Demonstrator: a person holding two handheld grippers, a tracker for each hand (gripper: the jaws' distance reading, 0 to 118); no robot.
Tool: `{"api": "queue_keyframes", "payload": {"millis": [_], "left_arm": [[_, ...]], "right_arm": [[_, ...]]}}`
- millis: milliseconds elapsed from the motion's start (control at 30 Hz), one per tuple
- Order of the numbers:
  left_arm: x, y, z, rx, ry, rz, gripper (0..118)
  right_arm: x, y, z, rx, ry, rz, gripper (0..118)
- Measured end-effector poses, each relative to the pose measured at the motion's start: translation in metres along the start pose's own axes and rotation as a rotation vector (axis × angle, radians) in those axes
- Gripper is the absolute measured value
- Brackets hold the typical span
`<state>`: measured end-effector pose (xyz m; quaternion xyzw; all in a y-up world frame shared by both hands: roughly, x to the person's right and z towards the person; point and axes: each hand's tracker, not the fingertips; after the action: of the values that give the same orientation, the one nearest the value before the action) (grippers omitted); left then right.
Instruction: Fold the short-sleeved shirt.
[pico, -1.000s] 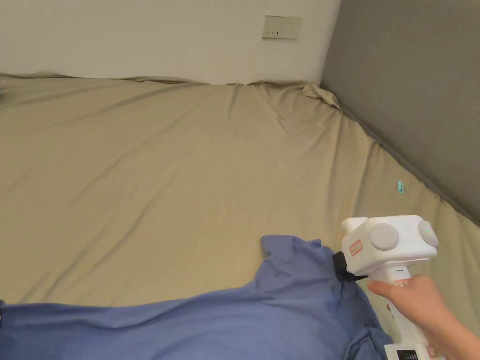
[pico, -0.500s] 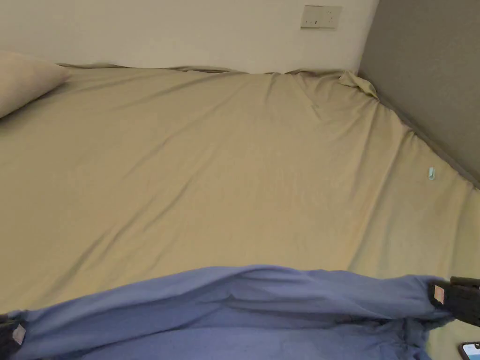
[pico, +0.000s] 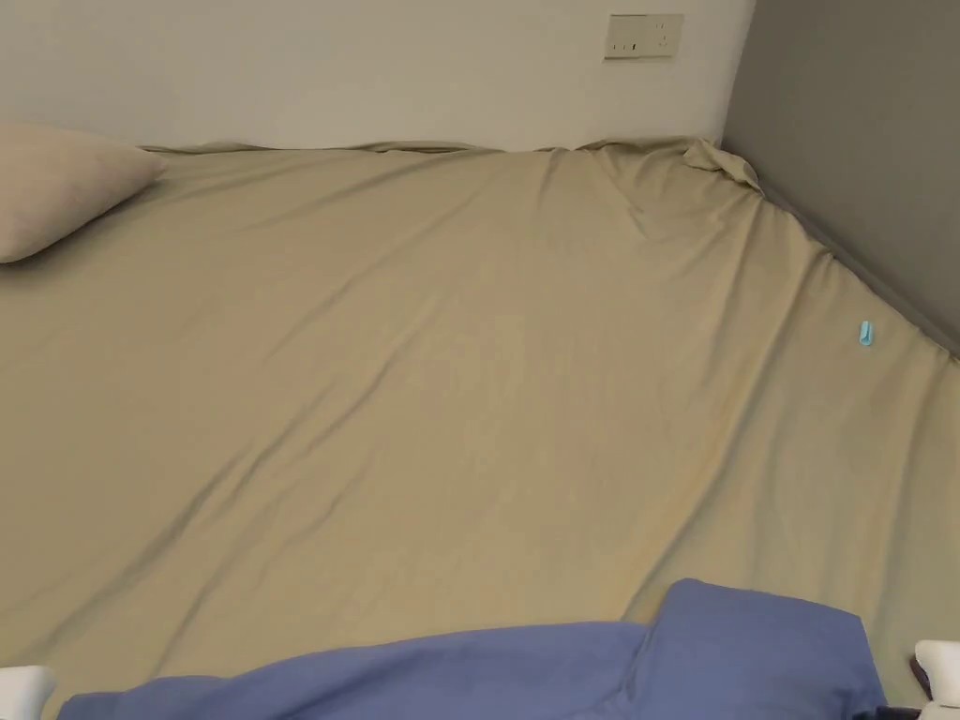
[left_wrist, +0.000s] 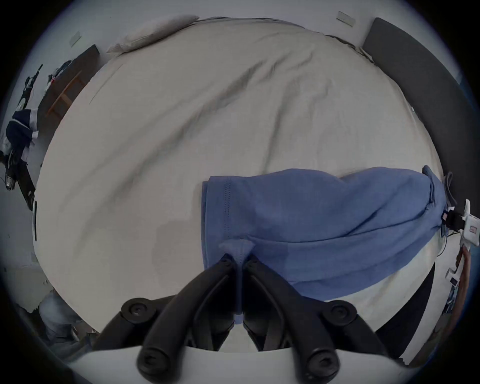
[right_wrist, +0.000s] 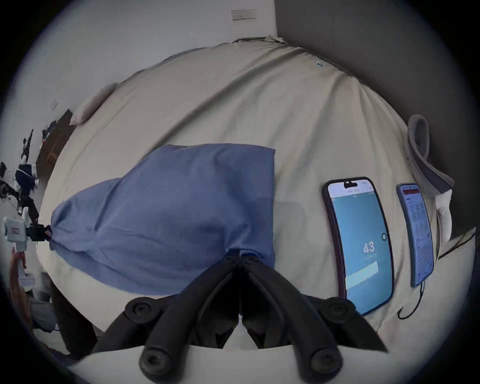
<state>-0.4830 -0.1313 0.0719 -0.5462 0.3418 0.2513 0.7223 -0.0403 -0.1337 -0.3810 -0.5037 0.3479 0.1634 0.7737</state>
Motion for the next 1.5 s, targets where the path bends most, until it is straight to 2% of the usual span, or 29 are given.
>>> {"api": "queue_keyframes", "payload": {"millis": [33,67,100,133,200,267,367,400,433,500,533,567,600,633,667,700,767,867,900,933,967,1000,1133,1167,1333,1367,1433,1467,1500], "left_arm": [[-0.002,0.002,0.000,-0.008,-0.009,0.003,18],[-0.004,0.002,0.002,-0.004,-0.023,0.025,52],[-0.006,-0.001,0.009,0.023,-0.045,0.082,89],[-0.010,-0.004,0.020,0.049,-0.047,0.108,90],[-0.018,-0.014,0.054,0.081,-0.080,0.132,90],[-0.019,-0.023,0.101,0.239,-0.127,0.179,90],[-0.017,-0.041,0.179,0.458,-0.095,0.148,90],[-0.015,-0.047,0.201,0.529,-0.050,0.128,92],[-0.011,-0.051,0.218,0.589,0.009,0.094,93],[-0.009,-0.059,0.243,0.644,0.044,0.062,90],[-0.009,-0.067,0.252,0.693,0.015,0.056,72],[-0.012,-0.072,0.257,0.728,-0.037,0.044,28],[-0.018,-0.073,0.256,0.717,-0.149,0.052,0],[-0.022,-0.075,0.253,0.686,-0.275,0.074,0],[-0.031,-0.076,0.252,0.670,-0.395,0.146,0],[-0.037,-0.078,0.246,0.673,-0.447,0.141,0],[-0.050,-0.077,0.233,0.685,-0.511,0.178,0],[-0.086,-0.075,0.180,0.583,-0.808,0.342,0],[-0.097,-0.070,0.158,0.525,-0.919,0.392,16],[-0.107,-0.070,0.133,0.463,-0.991,0.470,64],[-0.118,-0.073,0.105,0.427,-1.056,0.556,101],[-0.123,-0.073,0.077,0.381,-1.111,0.625,106],[-0.140,-0.070,-0.006,0.219,-0.924,0.700,106],[-0.142,-0.062,-0.019,0.188,-0.924,0.681,106],[-0.106,-0.042,-0.096,0.014,-1.034,0.602,106],[-0.096,-0.045,-0.102,0.016,-1.095,0.583,106],[-0.073,-0.032,-0.105,0.163,-1.258,0.597,106],[-0.064,-0.028,-0.111,0.113,-1.247,0.594,101],[-0.056,-0.029,-0.115,0.068,-1.269,0.601,71]], "right_arm": [[-0.002,0.001,0.002,0.008,-0.001,0.027,4],[-0.003,0.001,0.006,0.020,0.000,0.047,19],[-0.005,0.001,0.015,0.028,0.011,0.053,60],[-0.007,0.002,0.031,0.049,0.019,0.068,84],[-0.017,0.001,0.068,0.146,0.037,0.094,87],[-0.029,0.002,0.112,0.261,0.031,0.094,89],[-0.060,-0.009,0.179,0.500,0.001,0.143,104],[-0.068,-0.012,0.194,0.563,-0.017,0.154,109],[-0.077,-0.017,0.208,0.628,-0.041,0.161,109],[-0.086,-0.026,0.218,0.693,-0.043,0.172,105],[-0.091,-0.031,0.224,0.727,-0.007,0.180,85],[-0.095,-0.032,0.227,0.734,0.017,0.189,39],[-0.101,-0.031,0.225,0.729,0.050,0.179,3],[-0.104,-0.034,0.222,0.753,0.055,0.152,2],[-0.105,-0.032,0.220,0.724,0.100,0.162,2],[-0.107,-0.030,0.217,0.682,0.138,0.176,2],[-0.112,-0.032,0.214,0.692,0.132,0.170,2],[-0.122,-0.033,0.210,0.658,0.186,0.163,2],[-0.127,-0.033,0.207,0.646,0.208,0.160,2],[-0.131,-0.034,0.204,0.633,0.228,0.156,2],[-0.137,-0.035,0.200,0.611,0.264,0.157,2],[-0.143,-0.034,0.199,0.590,0.291,0.156,2],[-0.169,-0.034,0.182,0.521,0.326,0.173,2],[-0.175,-0.033,0.178,0.507,0.334,0.179,2],[-0.198,-0.027,0.162,0.452,0.379,0.211,2],[-0.201,-0.025,0.160,0.446,0.385,0.219,2],[-0.204,-0.020,0.157,0.438,0.398,0.225,2],[-0.206,-0.018,0.156,0.435,0.407,0.229,2],[-0.207,-0.017,0.154,0.432,0.416,0.234,2]]}}
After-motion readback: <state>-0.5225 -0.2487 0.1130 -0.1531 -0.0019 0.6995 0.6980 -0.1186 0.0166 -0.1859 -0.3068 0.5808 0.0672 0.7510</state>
